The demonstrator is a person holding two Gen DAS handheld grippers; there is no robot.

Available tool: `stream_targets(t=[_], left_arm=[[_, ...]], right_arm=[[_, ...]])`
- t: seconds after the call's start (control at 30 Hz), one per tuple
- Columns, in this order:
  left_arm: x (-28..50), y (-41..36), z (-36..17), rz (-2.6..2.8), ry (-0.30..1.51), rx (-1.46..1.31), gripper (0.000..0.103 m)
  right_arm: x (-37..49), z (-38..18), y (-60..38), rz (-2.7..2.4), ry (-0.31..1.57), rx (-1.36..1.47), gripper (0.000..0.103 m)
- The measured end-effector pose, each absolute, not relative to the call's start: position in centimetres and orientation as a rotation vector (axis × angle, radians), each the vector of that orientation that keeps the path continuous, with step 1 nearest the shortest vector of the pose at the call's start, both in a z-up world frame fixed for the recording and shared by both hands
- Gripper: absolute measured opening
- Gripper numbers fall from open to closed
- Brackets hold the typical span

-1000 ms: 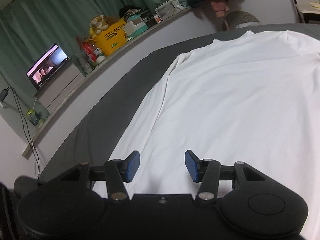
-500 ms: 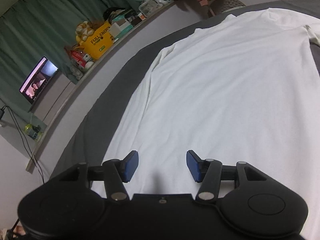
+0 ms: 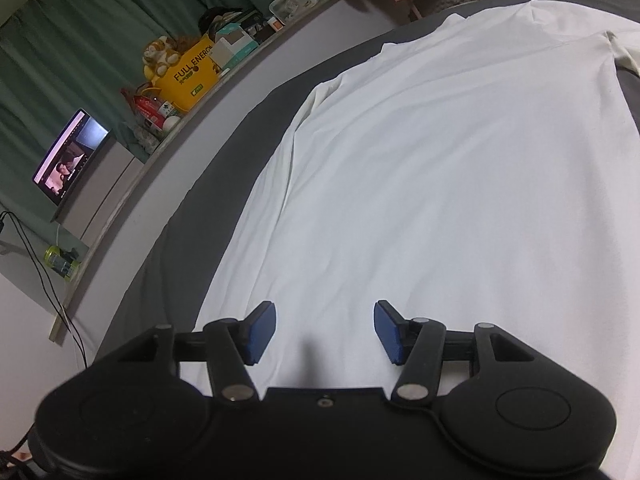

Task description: Fold clothes

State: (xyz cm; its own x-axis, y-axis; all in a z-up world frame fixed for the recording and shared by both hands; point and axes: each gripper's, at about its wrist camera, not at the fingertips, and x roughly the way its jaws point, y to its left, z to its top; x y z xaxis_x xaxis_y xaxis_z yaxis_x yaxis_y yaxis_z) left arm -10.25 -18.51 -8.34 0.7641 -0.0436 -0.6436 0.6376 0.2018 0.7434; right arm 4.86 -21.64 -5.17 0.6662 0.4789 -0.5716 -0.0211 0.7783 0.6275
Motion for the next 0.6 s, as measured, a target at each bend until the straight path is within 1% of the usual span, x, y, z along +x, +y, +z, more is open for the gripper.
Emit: stream_targets(t=[0.17, 0.43, 0.47, 0.5, 0.53, 0.57, 0.6], left_arm=[[-9.9, -18.7, -10.0, -0.542, 0.626, 1.346, 0.004], [-9.9, -18.4, -10.1, -0.541, 0.648, 1.338, 0.004], [-9.9, -18.4, -10.0, -0.538, 0.65, 1.332, 0.006], [-9.9, -18.4, -9.8, -0.529, 0.64, 1.328, 0.013], [-9.8, -18.3, -9.5, -0.508, 0.609, 1.323, 0.038], [-9.7, -18.2, -9.1, -0.486, 0.577, 1.317, 0.07], [-9.7, -18.0, -8.8, -0.481, 0.56, 1.302, 0.082]], right_arm=[[4.8, -5.5, -21.8, 0.304, 0.815, 0.641, 0.054], [4.7, -5.6, -22.0, 0.297, 0.824, 0.662, 0.056], [4.7, -5.7, -22.1, 0.297, 0.826, 0.663, 0.056], [4.8, -5.7, -22.1, 0.298, 0.828, 0.665, 0.056], [4.8, -5.7, -22.0, 0.3, 0.829, 0.666, 0.056], [4.8, -5.7, -22.0, 0.302, 0.83, 0.665, 0.057], [4.8, -5.7, -21.9, 0.304, 0.83, 0.662, 0.057]])
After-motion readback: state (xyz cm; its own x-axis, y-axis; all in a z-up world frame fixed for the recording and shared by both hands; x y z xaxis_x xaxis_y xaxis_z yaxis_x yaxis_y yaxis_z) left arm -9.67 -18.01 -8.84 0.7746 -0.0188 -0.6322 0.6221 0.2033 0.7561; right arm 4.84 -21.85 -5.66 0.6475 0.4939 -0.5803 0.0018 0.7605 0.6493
